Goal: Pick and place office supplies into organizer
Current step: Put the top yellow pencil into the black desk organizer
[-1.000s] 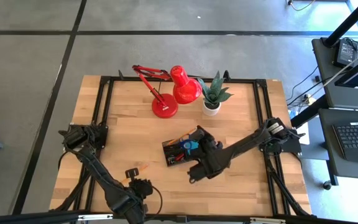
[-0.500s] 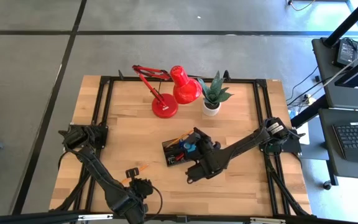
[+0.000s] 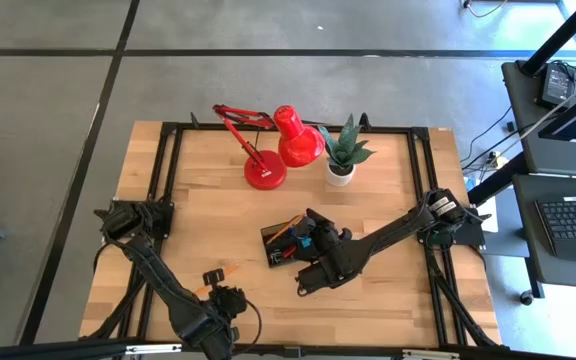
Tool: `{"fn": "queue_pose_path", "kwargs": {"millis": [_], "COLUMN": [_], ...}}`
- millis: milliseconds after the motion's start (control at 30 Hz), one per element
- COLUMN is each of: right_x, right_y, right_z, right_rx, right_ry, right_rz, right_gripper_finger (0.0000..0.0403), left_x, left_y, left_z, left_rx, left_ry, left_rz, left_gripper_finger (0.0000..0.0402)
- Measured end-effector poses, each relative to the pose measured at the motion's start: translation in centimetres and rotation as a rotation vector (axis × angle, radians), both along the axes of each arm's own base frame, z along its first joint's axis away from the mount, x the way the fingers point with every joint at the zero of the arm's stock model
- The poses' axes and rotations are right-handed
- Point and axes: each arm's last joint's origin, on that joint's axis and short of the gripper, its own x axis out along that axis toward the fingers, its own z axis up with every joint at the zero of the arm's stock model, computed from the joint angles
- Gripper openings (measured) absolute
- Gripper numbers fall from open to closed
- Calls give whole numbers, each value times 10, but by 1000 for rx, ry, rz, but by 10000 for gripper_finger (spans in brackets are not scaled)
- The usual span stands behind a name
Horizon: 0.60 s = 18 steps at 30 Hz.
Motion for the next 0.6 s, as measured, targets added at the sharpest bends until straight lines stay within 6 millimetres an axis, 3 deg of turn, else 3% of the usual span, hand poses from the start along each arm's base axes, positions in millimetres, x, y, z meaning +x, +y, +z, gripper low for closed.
{"fn": "queue_pose_path", "kwargs": {"millis": [600], "right_x": [3], "right_y": [3], "right_z": [-3], "right_rx": [127], "right_ry": [3], "right_rz": [-2], "right_gripper_finger": [74], "left_x": [0], "left_y": [0], "left_z": [0], "left_rx": [3], "left_ry": [-3], "left_rz": [0], "left_gripper_finger": [59]}}
